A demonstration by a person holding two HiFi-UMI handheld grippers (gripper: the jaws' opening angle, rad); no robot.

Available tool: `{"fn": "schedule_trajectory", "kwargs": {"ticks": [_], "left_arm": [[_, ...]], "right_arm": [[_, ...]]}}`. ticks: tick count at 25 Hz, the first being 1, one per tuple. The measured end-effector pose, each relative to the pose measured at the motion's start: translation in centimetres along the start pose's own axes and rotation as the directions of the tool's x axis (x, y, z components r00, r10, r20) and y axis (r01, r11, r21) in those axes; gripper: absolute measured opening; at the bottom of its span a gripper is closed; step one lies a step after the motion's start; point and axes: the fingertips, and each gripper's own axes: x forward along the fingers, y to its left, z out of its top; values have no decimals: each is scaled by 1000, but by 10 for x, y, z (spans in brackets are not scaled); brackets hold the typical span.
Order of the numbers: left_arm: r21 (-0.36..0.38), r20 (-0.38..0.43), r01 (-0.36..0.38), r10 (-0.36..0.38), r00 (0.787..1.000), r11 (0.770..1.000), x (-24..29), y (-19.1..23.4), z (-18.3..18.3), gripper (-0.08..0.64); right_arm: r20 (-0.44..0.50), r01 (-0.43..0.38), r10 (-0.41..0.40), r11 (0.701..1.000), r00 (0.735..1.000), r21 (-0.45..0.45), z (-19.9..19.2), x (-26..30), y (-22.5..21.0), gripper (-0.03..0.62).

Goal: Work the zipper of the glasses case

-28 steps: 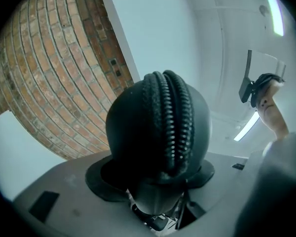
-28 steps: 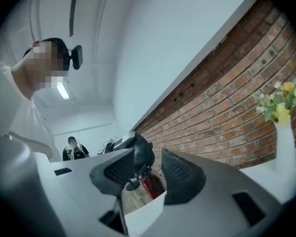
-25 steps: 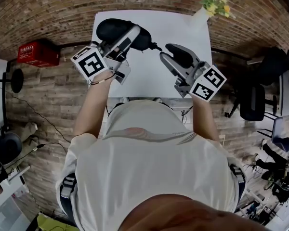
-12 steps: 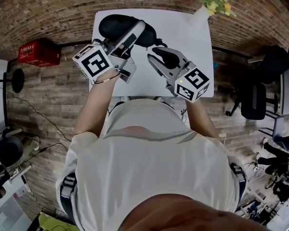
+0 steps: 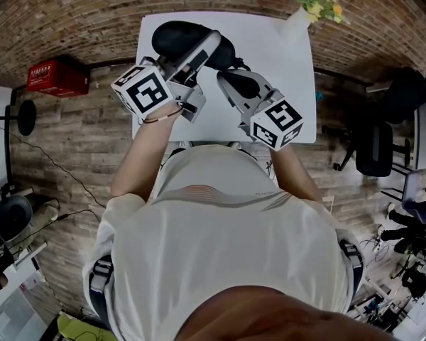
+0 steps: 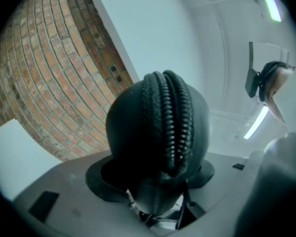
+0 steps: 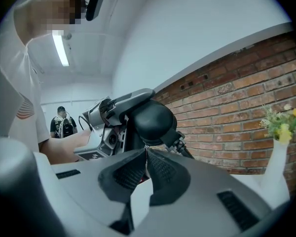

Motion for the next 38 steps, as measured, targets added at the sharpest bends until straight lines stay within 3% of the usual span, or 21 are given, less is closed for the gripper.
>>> {"fn": "schedule_trajectory", "kwargs": {"ticks": [6, 15, 21, 26, 32, 38], "left_arm": [[12, -7, -15, 15, 1000, 1000, 0, 4, -1, 270], [27, -29, -59, 60, 998, 998, 0, 12, -8, 270], [33, -87, -41, 44, 995, 999, -1, 12, -20, 270], [-18, -169, 0, -3, 986, 1000, -5, 11, -33, 270], [-79, -316, 56, -79, 946, 995, -12, 11, -45, 270], [-137, -474, 104, -157, 866, 985, -24, 5, -68, 270]], "right_arm": [[-17, 32, -32, 999, 999, -16, -4, 1, -5, 54], [-78, 129, -142, 980, 987, -150, -12, -2, -21, 54], [-96, 181, -214, 945, 972, -271, -15, -10, -33, 55], [-88, 194, -243, 906, 966, -377, -9, -19, -40, 55], [-92, 147, -224, 847, 970, -510, -6, -19, -33, 58], [-103, 79, -173, 801, 980, -594, -8, -18, -19, 58]]}}
